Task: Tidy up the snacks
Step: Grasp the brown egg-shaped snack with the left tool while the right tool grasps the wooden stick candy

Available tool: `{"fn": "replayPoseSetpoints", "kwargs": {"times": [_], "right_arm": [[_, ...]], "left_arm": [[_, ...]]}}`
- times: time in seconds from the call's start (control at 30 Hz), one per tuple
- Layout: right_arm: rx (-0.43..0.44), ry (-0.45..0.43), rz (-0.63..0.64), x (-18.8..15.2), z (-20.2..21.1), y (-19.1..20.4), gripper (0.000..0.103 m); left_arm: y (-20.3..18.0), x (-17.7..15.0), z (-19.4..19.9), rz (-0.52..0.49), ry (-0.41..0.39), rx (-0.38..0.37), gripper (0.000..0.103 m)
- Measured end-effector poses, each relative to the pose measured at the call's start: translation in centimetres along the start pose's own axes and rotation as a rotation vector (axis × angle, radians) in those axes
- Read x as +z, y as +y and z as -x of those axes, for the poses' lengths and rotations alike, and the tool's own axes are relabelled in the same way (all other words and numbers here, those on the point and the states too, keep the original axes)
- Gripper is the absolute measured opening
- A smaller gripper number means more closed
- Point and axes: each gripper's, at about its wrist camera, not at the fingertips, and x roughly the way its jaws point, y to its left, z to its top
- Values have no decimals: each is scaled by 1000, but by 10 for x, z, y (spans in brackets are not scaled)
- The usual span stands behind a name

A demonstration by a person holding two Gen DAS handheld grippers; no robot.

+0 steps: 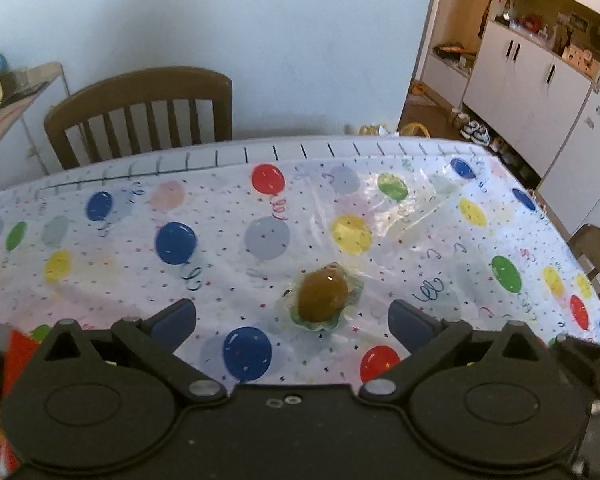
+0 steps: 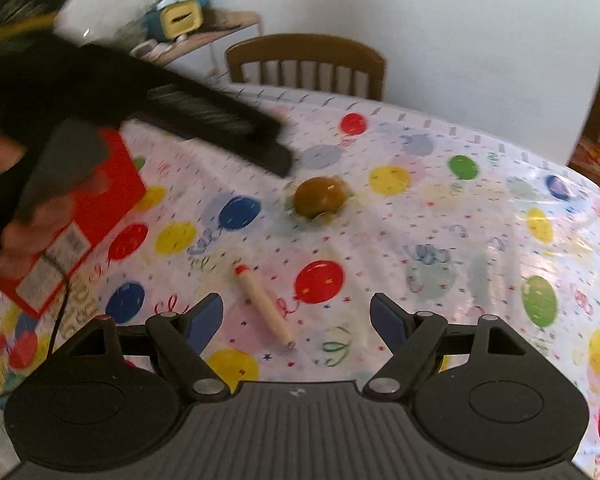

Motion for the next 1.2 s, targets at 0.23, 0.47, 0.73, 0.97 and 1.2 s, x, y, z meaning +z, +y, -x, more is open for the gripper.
{"fn": "replayPoseSetpoints", "kwargs": {"times": [0.23, 0.47, 0.73, 0.97, 1.2], "right_arm": [[29, 13, 105, 0, -23, 14, 80], [47, 43, 152, 3, -46, 17, 55], [56, 45, 213, -1, -51, 25, 36], [63, 45, 188, -2, -47, 25, 19], [39, 46, 83, -4, -43, 19, 12]], "left_arm": [[-9, 6, -39, -52, 52, -30, 97], [-19, 7, -67, -108, 87, -31, 82], [-22, 10, -83, -129, 107, -44, 64], [-24, 9, -82, -138, 98, -49, 57], [-21, 7, -75, -118, 101, -34, 53]]}}
